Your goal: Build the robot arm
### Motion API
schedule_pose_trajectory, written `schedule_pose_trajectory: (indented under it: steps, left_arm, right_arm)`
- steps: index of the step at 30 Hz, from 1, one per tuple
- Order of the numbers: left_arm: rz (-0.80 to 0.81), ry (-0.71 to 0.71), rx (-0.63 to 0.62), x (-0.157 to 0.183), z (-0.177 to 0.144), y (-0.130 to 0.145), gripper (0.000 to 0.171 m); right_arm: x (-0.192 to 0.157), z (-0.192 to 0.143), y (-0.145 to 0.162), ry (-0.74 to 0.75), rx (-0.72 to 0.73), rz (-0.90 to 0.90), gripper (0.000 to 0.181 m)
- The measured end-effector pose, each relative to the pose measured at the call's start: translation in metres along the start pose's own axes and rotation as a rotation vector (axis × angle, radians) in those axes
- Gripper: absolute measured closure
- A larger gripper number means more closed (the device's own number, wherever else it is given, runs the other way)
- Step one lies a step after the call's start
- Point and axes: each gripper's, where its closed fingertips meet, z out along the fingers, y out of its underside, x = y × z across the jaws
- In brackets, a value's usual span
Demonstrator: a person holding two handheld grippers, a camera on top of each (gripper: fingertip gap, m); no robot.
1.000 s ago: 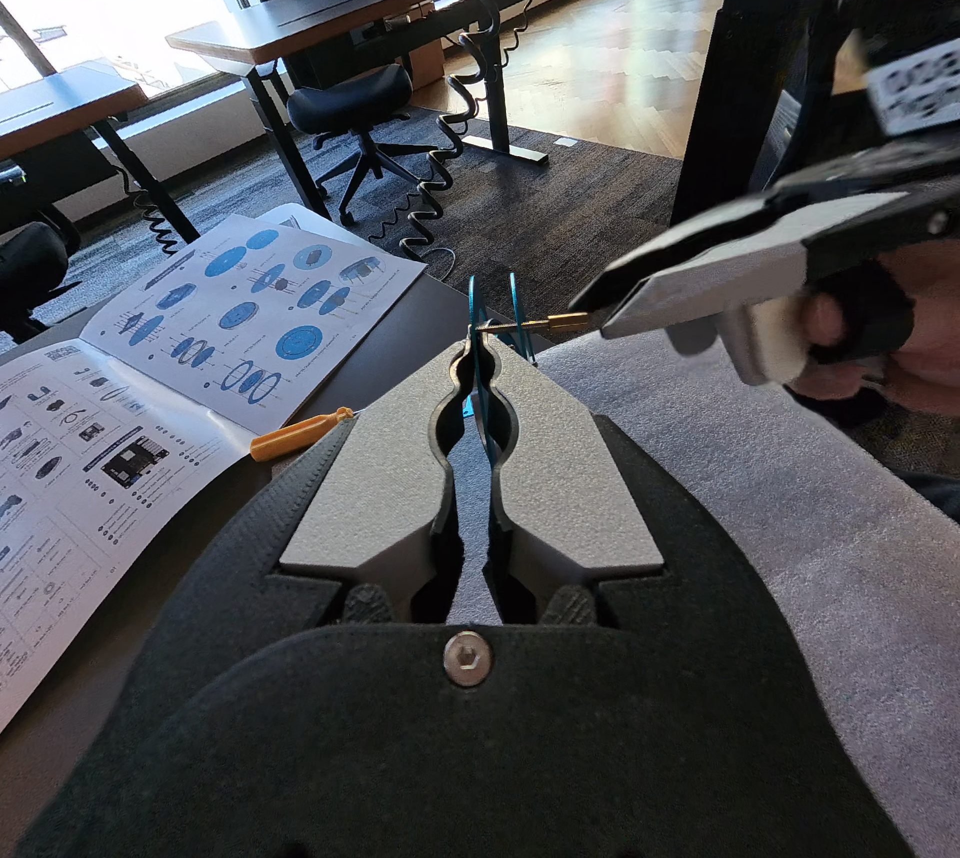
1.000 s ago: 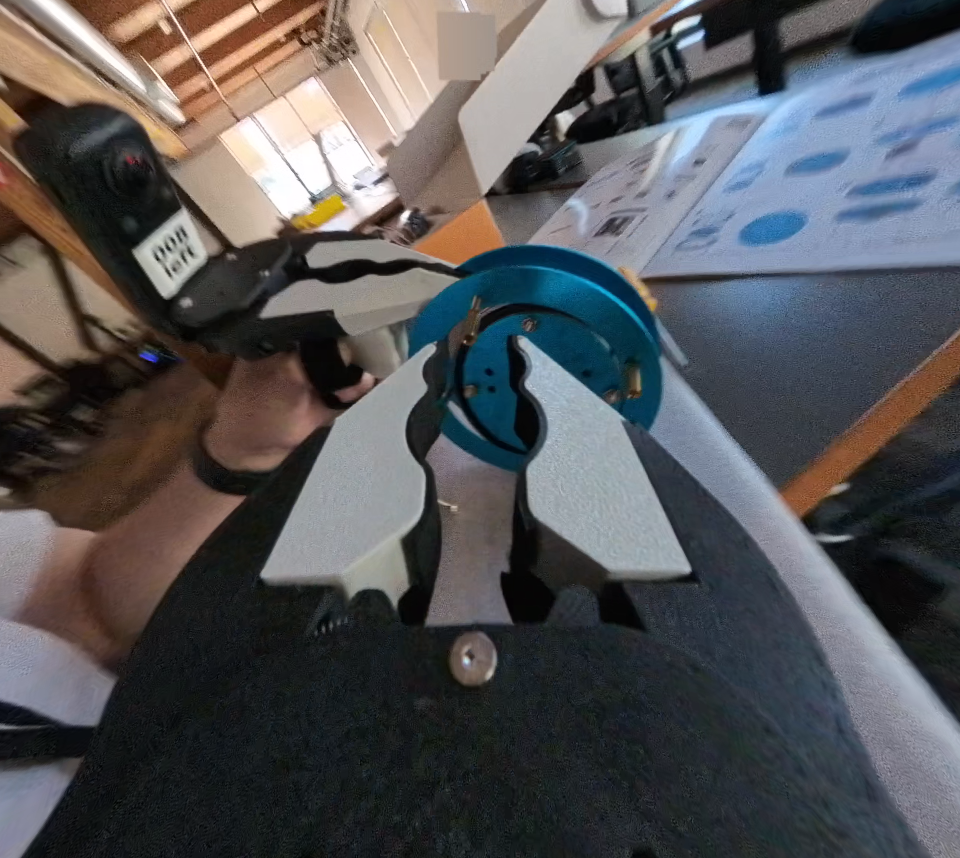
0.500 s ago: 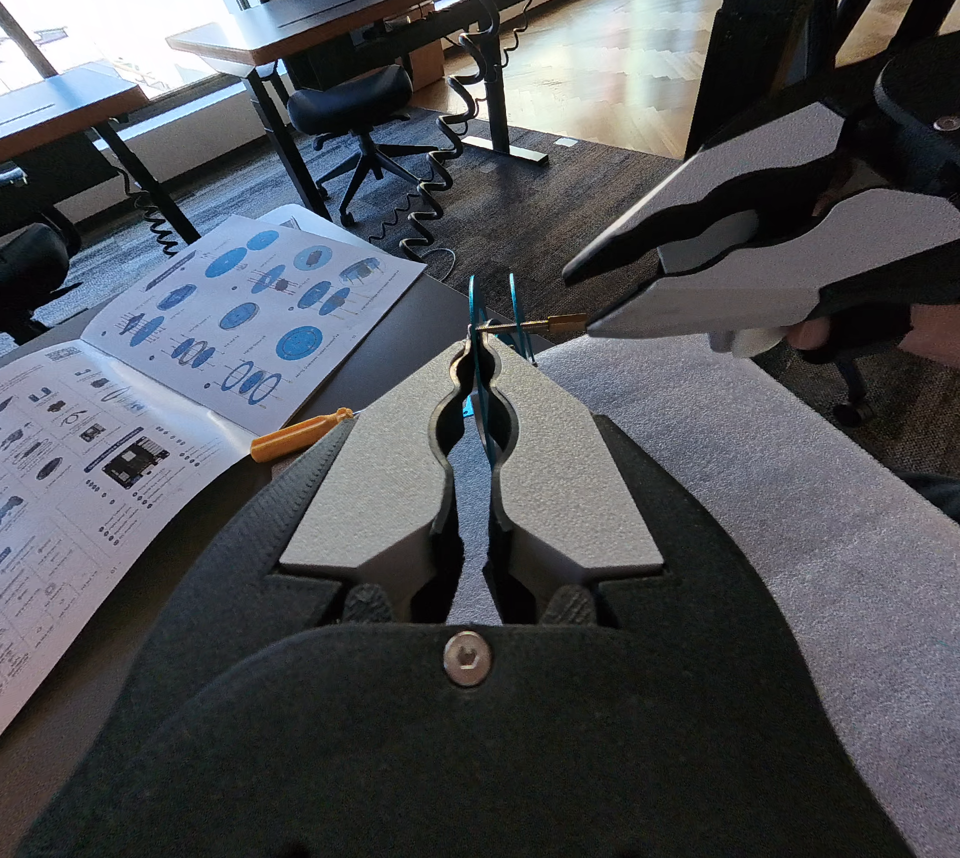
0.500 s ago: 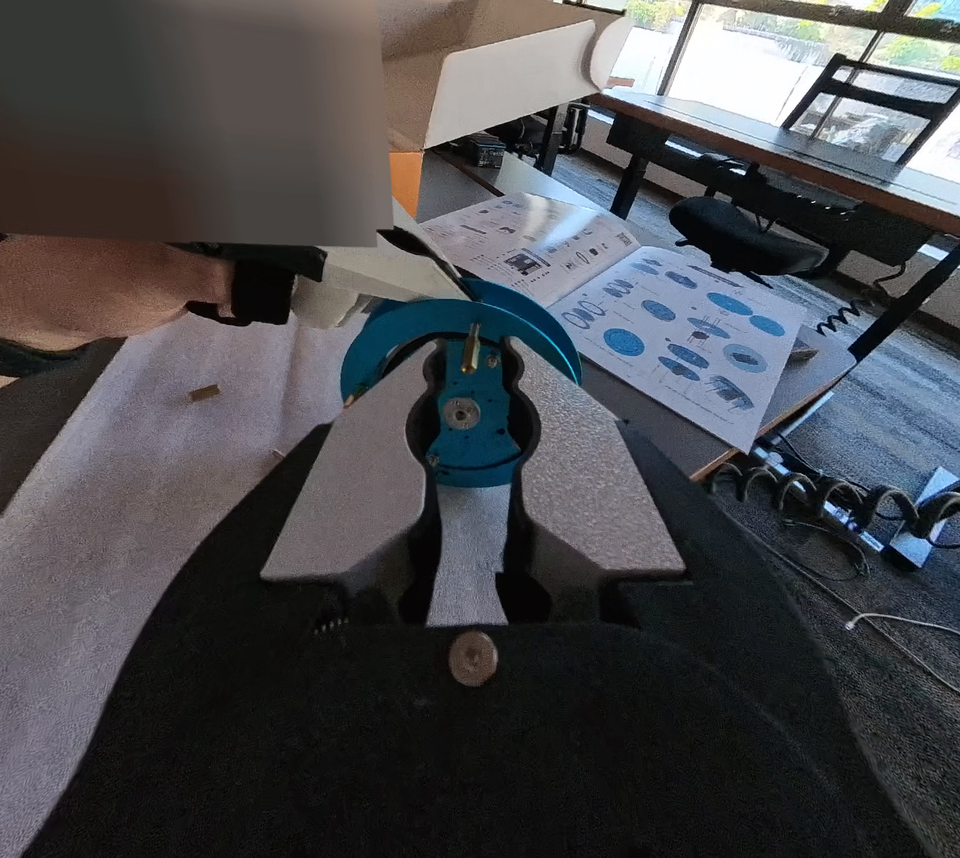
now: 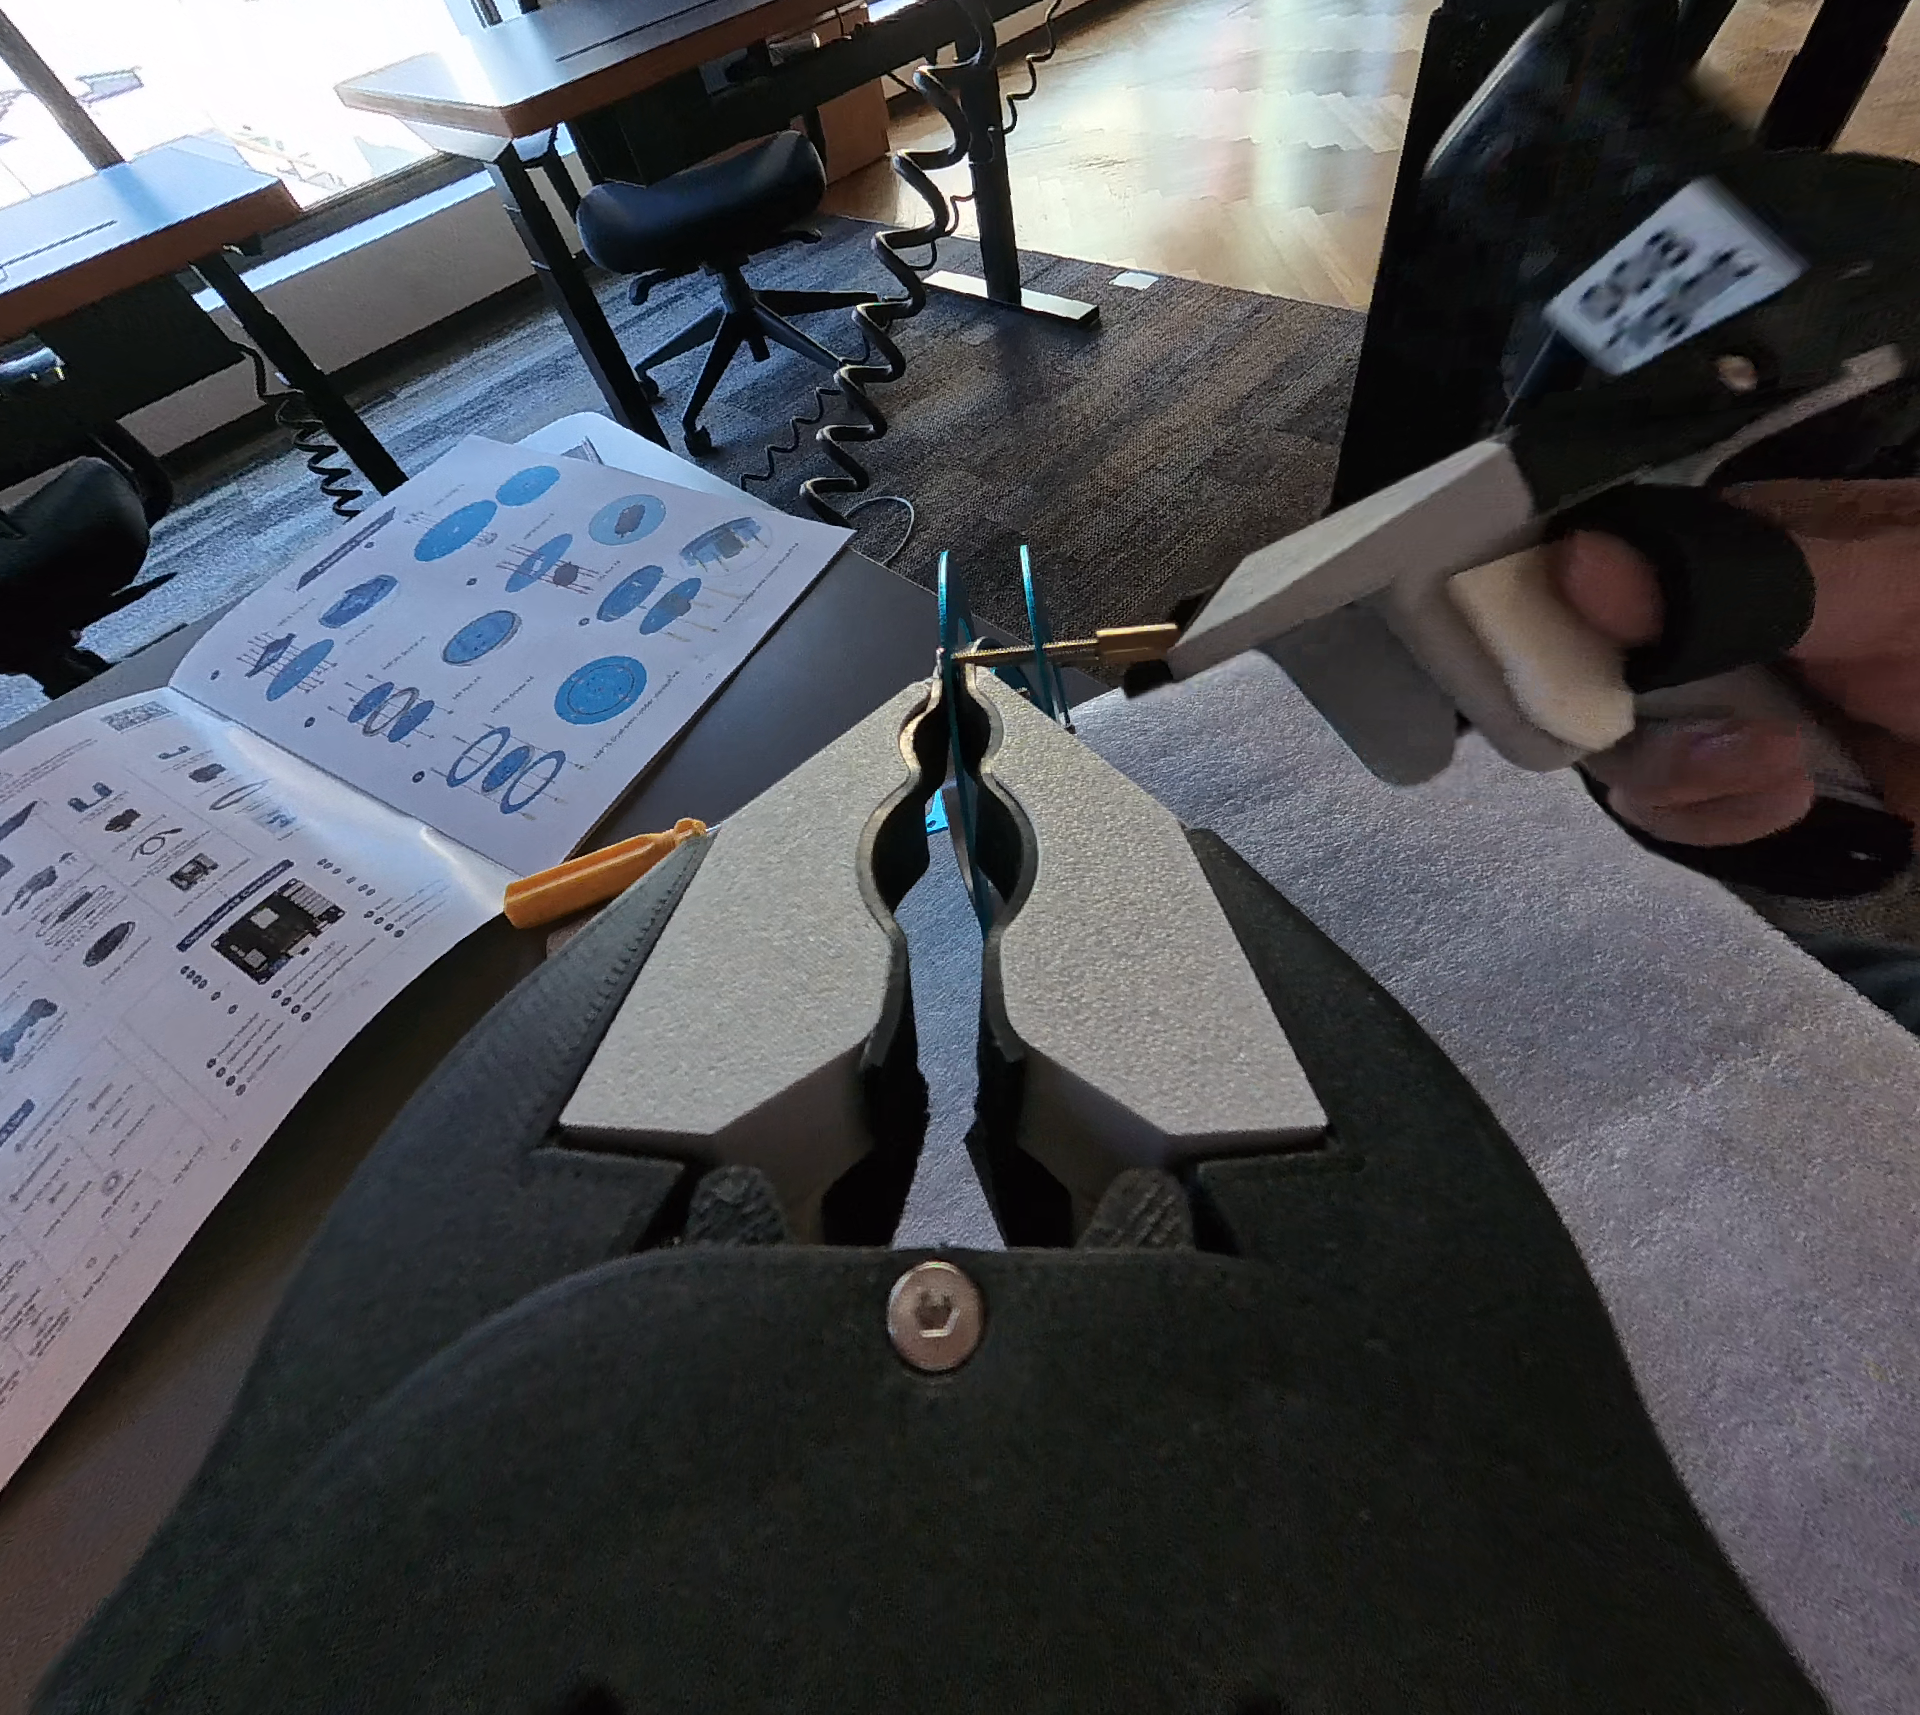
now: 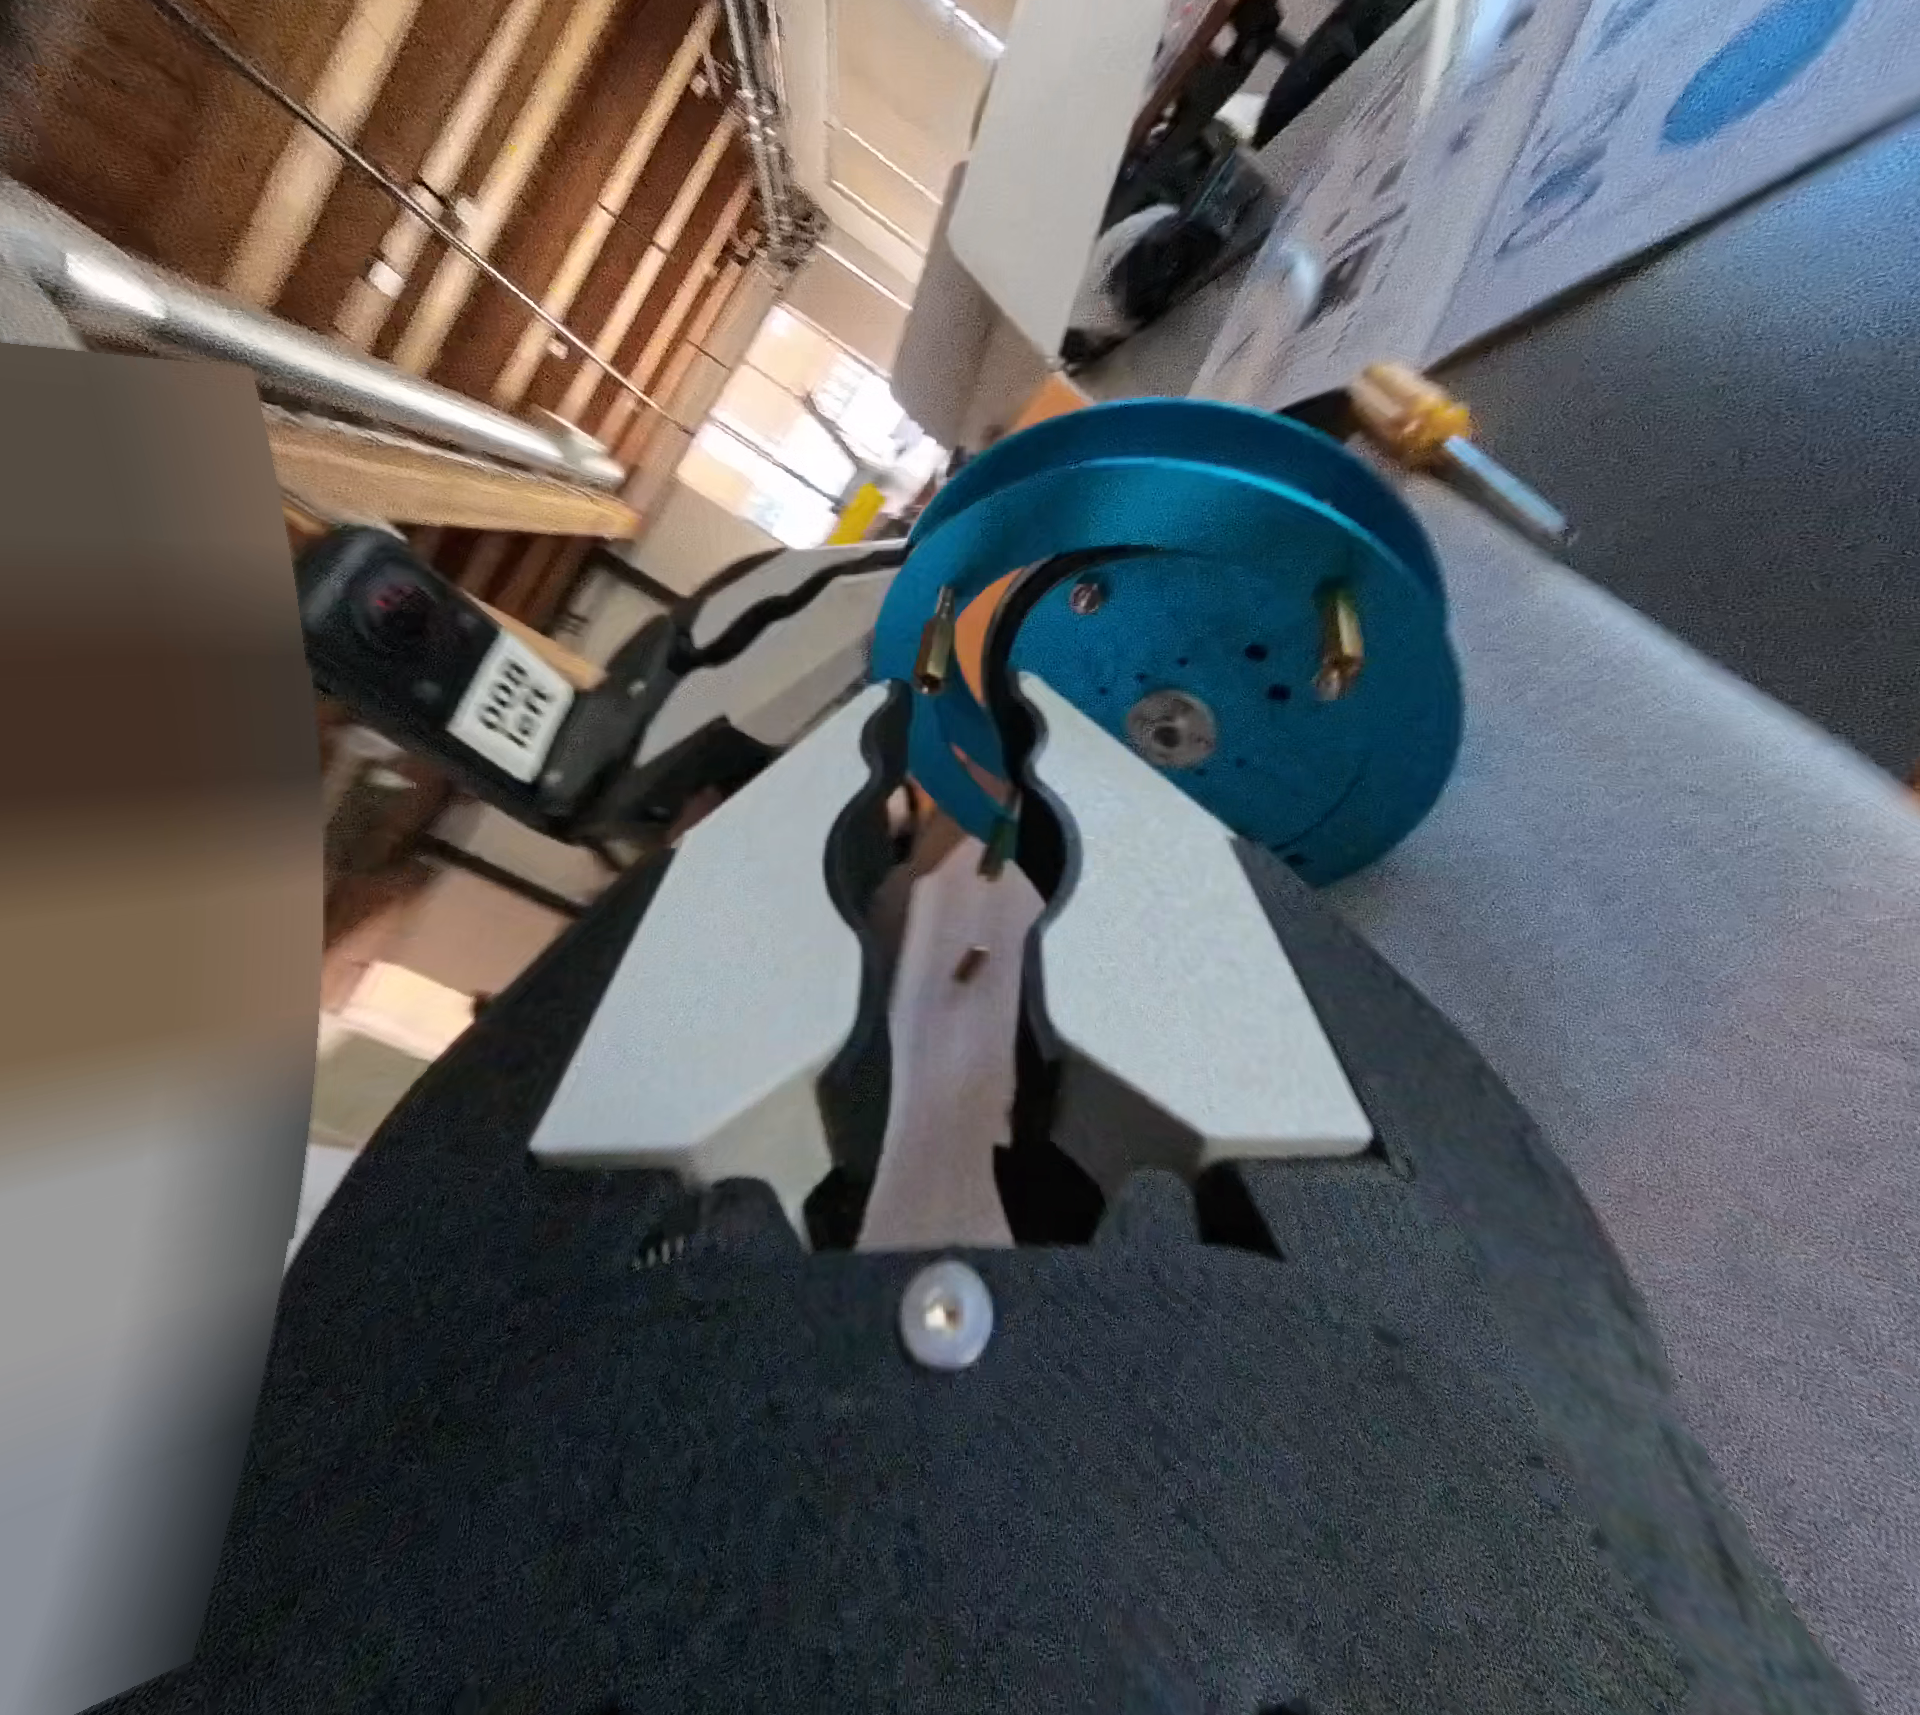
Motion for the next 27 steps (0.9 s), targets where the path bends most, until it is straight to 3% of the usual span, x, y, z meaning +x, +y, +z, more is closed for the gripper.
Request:
schedule_pose_trajectory:
  steps: [2, 6, 8, 10, 12, 13, 16, 17, 19, 21, 23, 25, 27]
  left_arm:
    - [-0.006, 0.001, 0.000, -0.001, 0.000, 0.000, 0.171]
    - [-0.004, 0.003, 0.002, 0.000, 0.000, 0.000, 0.171]
    - [-0.001, 0.002, 0.001, 0.000, 0.000, 0.000, 0.171]
    - [-0.002, -0.003, -0.001, -0.001, 0.000, 0.001, 0.171]
    - [-0.008, -0.007, -0.001, -0.003, -0.001, 0.001, 0.171]
    - [-0.010, -0.009, -0.002, -0.004, -0.001, 0.001, 0.171]
    - [-0.011, -0.007, -0.001, -0.003, -0.001, 0.001, 0.171]
    - [-0.010, -0.003, 0.001, -0.002, 0.000, 0.001, 0.171]
    - [0.006, -0.008, -0.002, -0.001, 0.000, 0.000, 0.171]
    - [0.005, -0.005, -0.001, -0.001, 0.000, 0.000, 0.171]
    - [-0.006, -0.002, 0.000, -0.002, 0.000, 0.001, 0.171]
    - [-0.009, 0.000, 0.002, -0.002, 0.000, 0.001, 0.171]
    - [0.000, -0.001, 0.001, 0.000, 0.000, 0.000, 0.171]
  right_arm:
    - [-0.001, -0.004, -0.010, 0.138, 0.005, -0.402, 0.150]
    - [-0.011, -0.002, -0.013, 0.343, -0.062, -1.093, 0.159]
    - [-0.005, 0.004, -0.009, 0.425, -0.135, -1.275, 0.167]
    - [-0.004, 0.006, -0.011, 0.448, -0.132, -1.274, 0.176]
    - [-0.003, 0.008, -0.012, 0.401, -0.106, -1.057, 0.176]
    - [-0.003, 0.008, -0.011, 0.328, -0.080, -0.829, 0.176]
    - [-0.003, 0.007, -0.011, -0.037, 0.001, 0.156, 0.176]
    - [-0.002, 0.004, -0.014, -0.156, 0.034, 0.390, 0.177]
    - [-0.002, 0.003, -0.010, -0.261, 0.058, 0.481, 0.175]
    - [-0.002, 0.005, -0.003, -0.172, 0.034, 0.237, 0.164]
    - [0.006, 0.003, -0.004, 0.034, 0.007, -0.222, 0.142]
    - [0.003, -0.003, -0.011, 0.188, -0.001, -0.673, 0.144]
    - [-0.004, -0.004, -0.013, 0.289, -0.023, -0.989, 0.159]
